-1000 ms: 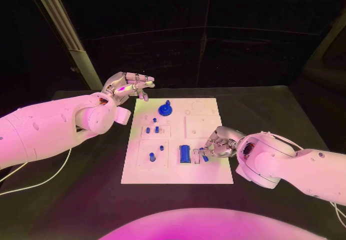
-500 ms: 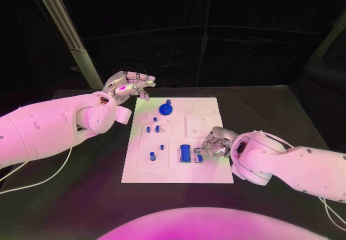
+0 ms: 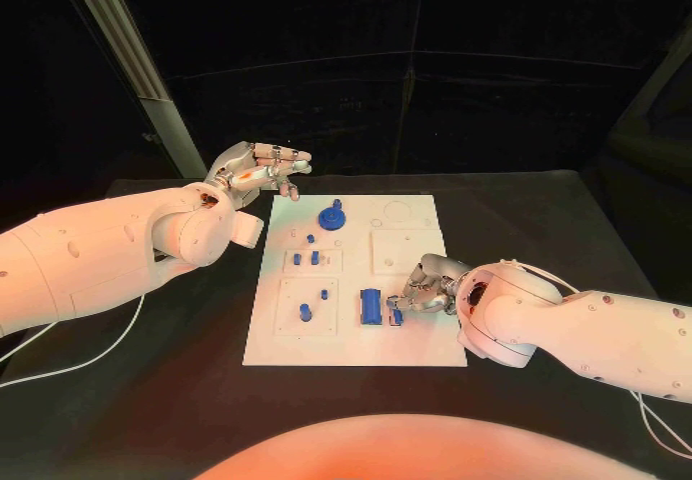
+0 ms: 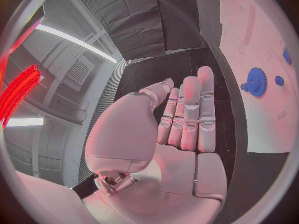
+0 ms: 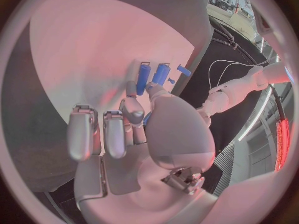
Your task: Assemble the parts on the task board
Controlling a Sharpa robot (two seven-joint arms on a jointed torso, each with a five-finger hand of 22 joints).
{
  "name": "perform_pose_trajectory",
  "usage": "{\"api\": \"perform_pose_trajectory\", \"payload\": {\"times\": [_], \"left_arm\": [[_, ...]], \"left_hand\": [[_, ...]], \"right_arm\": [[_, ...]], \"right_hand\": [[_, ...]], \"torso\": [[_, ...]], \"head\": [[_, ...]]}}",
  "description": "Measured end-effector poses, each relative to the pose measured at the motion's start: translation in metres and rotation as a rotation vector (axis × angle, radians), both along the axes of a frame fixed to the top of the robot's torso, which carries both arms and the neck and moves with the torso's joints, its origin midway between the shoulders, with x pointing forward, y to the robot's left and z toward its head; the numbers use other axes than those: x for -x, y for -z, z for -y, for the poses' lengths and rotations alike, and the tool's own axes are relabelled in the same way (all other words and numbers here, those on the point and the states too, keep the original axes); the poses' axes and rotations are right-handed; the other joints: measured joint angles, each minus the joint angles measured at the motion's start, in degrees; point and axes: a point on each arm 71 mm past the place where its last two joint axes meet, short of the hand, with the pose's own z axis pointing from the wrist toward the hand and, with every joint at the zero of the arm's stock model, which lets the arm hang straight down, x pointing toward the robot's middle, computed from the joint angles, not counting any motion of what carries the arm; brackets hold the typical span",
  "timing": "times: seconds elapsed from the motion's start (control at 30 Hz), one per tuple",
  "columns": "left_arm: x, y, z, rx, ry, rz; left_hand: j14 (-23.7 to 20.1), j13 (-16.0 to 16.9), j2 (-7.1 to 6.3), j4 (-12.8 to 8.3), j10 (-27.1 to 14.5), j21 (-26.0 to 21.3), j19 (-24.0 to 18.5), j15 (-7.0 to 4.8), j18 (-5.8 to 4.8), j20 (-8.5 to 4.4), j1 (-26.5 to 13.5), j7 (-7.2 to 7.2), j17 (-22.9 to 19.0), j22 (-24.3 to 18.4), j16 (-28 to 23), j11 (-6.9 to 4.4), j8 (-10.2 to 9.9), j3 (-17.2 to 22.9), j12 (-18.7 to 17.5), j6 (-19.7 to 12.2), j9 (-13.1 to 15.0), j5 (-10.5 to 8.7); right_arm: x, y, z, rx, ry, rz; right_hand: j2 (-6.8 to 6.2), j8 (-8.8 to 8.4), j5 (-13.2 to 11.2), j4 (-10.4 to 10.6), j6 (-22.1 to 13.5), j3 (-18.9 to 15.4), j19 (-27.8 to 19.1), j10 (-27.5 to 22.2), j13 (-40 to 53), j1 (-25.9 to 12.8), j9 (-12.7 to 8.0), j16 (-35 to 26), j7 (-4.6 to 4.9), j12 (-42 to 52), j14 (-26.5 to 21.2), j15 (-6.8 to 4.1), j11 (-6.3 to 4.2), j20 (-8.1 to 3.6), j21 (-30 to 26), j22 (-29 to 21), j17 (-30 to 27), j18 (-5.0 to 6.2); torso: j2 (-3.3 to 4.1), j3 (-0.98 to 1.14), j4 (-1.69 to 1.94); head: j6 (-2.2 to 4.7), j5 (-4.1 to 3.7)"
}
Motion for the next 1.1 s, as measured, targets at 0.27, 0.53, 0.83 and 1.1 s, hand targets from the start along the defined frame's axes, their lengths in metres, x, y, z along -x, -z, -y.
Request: {"api": "perform_pose_trajectory", "payload": {"times": [0.27,0.53,0.83,1.1], "left_arm": [[0.000,0.000,0.000,0.000,0.001,-0.002],[0.000,0.000,0.000,-0.001,0.002,-0.003],[-0.001,0.000,0.000,-0.002,0.002,-0.005],[-0.001,0.001,0.002,-0.002,0.004,-0.007]], "left_hand": [[0.0,0.0,0.00,0.0,0.0,0.0,0.0,0.00,0.00,0.00,0.0,0.00,0.0,0.0,0.0,0.00,0.0,0.0,0.0,0.0,0.0,0.00],[0.0,-0.1,0.00,-0.2,0.0,0.0,0.0,0.00,0.00,0.00,0.0,0.00,-0.1,-0.1,0.0,0.00,0.0,-0.2,0.2,0.0,0.0,0.00],[0.0,-0.1,0.00,-0.2,0.0,0.0,0.0,0.00,0.00,0.00,0.0,0.00,-0.1,-0.1,0.0,0.00,0.0,-0.2,0.2,0.0,0.0,0.00],[0.0,-0.1,0.00,-0.2,-0.4,-0.2,0.0,0.00,0.00,0.00,0.0,0.00,-0.1,-0.1,0.0,0.01,0.0,-0.2,0.2,0.0,0.0,0.22]], "right_arm": [[0.001,0.001,-0.002,0.021,-0.016,-0.014],[0.003,0.001,-0.005,0.029,-0.038,-0.024],[0.005,0.001,-0.001,0.032,-0.039,-0.024],[0.004,0.000,0.012,0.035,-0.033,-0.013]], "right_hand": [[-0.37,-0.01,0.5,2.0,0.6,-2.9,0.0,0.4,0.7,-4.0,0.6,0.0,0.00,0.6,0.0,0.00,-0.01,0.00,0.0,0.0,0.0,0.00],[0.90,0.32,0.4,2.0,1.3,-4.3,0.0,1.4,2.5,-5.3,1.0,0.2,-0.35,2.4,0.2,-0.21,-0.20,0.00,0.3,0.0,0.0,-0.01],[2.72,0.32,-12.2,2.2,1.5,-10.0,0.2,1.4,3.0,-12.1,1.7,0.5,-0.55,2.4,0.0,-0.42,-0.21,-0.20,0.3,0.0,0.0,0.00],[2.77,0.31,-19.6,1.9,1.5,-13.3,0.2,1.4,3.1,-12.6,2.2,0.5,-0.55,2.0,0.0,-0.42,-0.21,-0.20,0.3,0.0,0.0,0.00]], "torso": [[0.00,0.01,-0.01],[0.00,0.03,-0.02],[-0.01,0.04,-0.03],[-0.02,0.07,-0.03]], "head": [[-0.04,0.02],[-0.12,0.03],[-0.07,0.01],[0.07,-0.14]]}}
